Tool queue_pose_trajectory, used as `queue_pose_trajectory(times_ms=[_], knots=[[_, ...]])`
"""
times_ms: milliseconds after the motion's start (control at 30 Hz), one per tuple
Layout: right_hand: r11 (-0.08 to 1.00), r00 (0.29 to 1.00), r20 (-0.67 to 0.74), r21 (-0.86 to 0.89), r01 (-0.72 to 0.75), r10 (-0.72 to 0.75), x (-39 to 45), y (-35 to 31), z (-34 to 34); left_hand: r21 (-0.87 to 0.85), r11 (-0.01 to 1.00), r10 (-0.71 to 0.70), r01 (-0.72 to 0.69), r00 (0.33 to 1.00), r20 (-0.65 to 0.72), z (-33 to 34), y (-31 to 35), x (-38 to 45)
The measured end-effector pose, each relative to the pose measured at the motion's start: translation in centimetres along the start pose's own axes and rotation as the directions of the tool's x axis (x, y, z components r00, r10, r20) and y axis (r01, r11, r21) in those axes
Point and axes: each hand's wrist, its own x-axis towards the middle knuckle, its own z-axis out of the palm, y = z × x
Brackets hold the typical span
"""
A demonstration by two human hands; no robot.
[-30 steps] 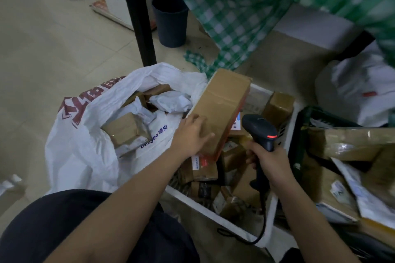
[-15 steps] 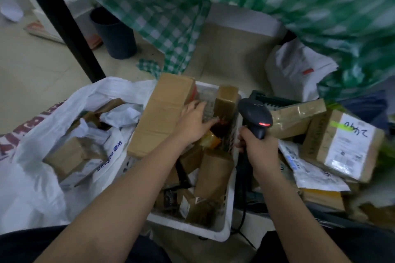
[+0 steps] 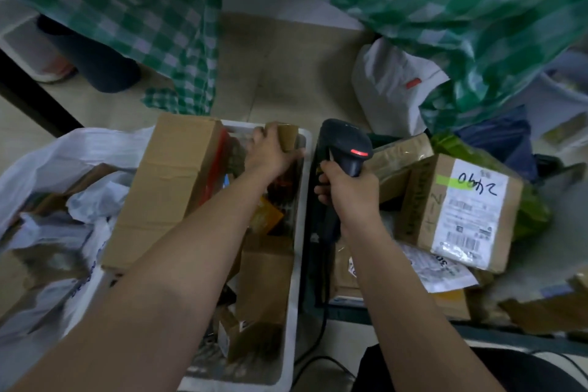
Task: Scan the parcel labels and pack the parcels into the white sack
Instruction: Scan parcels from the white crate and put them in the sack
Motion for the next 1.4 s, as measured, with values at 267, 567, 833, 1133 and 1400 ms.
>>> queue_pose_trajectory(times_ms=[267,567,833,1133,1400], knots=[[0.997,0.998,0.033,0.062,-0.048,0.046,0.5,0.4,-0.2,0.075,0.995,-0.069,0.071,0.997,-0.029,1.2,-0.9,0.6],[0.997,0.997,0.052,0.048,-0.055,0.053,-0.3,0.4,-0.3,0.171,0.977,-0.124,0.128,0.992,-0.037,1.1,0.0,-0.2],[0.998,0.996,0.087,0.069,0.009,-0.015,-0.5,0.9,-0.8,-0.023,0.989,-0.148,0.148,0.989,0.007,1.3,0.2,-0.3],[0.982,0.973,0.145,0.077,0.172,-0.181,-2.3,2.7,-0.9,-0.043,0.966,-0.249,0.255,0.963,0.108,1.1,-1.8,-2.6],[0.966,0.956,0.142,0.077,0.248,-0.256,-5.8,2.8,-0.6,-0.222,0.964,-0.168,0.146,0.982,-0.083,-3.6,-3.4,-7.5]])
